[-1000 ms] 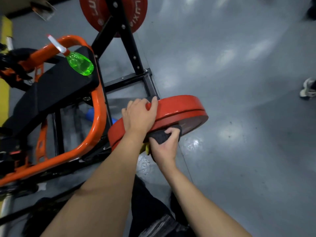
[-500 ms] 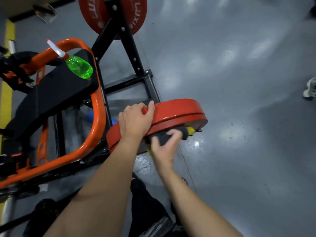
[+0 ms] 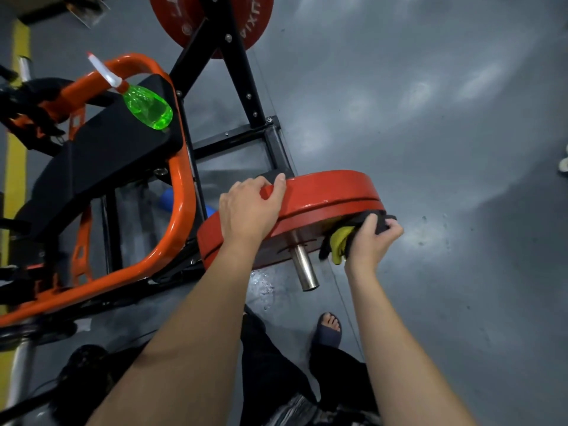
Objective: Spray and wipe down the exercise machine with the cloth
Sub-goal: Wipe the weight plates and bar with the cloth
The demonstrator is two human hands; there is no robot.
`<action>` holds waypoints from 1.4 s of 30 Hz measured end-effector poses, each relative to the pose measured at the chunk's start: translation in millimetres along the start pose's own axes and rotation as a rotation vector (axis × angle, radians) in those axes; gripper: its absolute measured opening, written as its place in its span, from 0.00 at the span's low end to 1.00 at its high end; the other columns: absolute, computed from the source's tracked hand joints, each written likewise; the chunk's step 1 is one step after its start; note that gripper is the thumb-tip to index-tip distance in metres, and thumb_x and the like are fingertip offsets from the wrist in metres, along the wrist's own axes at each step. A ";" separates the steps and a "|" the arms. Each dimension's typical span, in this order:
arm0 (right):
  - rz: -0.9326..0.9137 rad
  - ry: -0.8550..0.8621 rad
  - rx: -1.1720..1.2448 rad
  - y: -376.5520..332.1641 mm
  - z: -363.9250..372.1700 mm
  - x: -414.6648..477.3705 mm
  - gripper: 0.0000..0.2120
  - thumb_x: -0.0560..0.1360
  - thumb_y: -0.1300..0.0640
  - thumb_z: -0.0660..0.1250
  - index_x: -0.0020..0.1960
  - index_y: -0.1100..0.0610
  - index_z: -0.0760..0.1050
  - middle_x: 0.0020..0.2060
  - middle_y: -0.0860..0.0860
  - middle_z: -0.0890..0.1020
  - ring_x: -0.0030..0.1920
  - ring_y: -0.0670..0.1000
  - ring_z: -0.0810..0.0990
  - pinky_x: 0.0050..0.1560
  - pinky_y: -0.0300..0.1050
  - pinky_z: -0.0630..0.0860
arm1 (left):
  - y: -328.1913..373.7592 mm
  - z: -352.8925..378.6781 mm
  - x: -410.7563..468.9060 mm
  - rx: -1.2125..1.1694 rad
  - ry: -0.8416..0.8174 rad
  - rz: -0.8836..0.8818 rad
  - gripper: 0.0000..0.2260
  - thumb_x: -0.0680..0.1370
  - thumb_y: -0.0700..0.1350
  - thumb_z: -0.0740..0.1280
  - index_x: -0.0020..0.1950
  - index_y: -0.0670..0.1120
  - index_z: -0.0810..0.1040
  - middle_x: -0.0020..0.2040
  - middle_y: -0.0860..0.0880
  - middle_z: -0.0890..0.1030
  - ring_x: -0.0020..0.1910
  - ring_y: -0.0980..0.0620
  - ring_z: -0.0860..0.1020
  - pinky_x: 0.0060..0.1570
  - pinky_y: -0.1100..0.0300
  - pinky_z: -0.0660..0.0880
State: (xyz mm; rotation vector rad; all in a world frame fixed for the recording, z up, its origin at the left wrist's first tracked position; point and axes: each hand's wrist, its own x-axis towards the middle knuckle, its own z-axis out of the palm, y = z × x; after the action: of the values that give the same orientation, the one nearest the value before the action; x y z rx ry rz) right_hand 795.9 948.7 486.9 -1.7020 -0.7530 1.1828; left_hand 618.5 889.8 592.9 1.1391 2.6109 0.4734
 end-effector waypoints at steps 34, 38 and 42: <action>-0.149 -0.082 0.018 -21.6 20.6 -95.0 0.15 0.70 0.55 0.61 0.54 0.58 0.63 0.44 0.50 0.73 0.38 0.44 0.73 0.37 0.34 0.69 | -128.1 2.7 -21.7 -0.403 -0.056 -0.132 0.25 0.86 0.61 0.51 0.43 0.45 0.74 0.39 0.48 0.77 0.42 0.47 0.77 0.53 0.43 0.73; -0.346 -0.093 0.008 -19.4 28.0 -119.0 0.15 0.68 0.58 0.61 0.52 0.59 0.61 0.46 0.53 0.70 0.41 0.45 0.70 0.42 0.35 0.68 | -116.4 -3.0 -20.2 -0.364 0.076 -0.088 0.20 0.85 0.58 0.51 0.52 0.49 0.79 0.51 0.49 0.82 0.54 0.47 0.79 0.62 0.41 0.73; -0.250 -0.447 -0.251 27.9 29.4 -138.1 0.18 0.68 0.54 0.65 0.52 0.54 0.61 0.52 0.55 0.69 0.49 0.53 0.69 0.52 0.40 0.67 | -54.5 -11.1 -7.4 -0.317 0.183 0.082 0.18 0.82 0.58 0.59 0.58 0.48 0.81 0.57 0.52 0.83 0.60 0.49 0.79 0.66 0.45 0.72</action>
State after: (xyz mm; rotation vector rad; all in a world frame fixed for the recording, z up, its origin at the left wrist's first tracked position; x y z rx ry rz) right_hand 718.9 829.4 510.6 -1.4931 -1.3964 1.3479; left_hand 583.4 847.2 582.5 1.1429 2.5187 1.0114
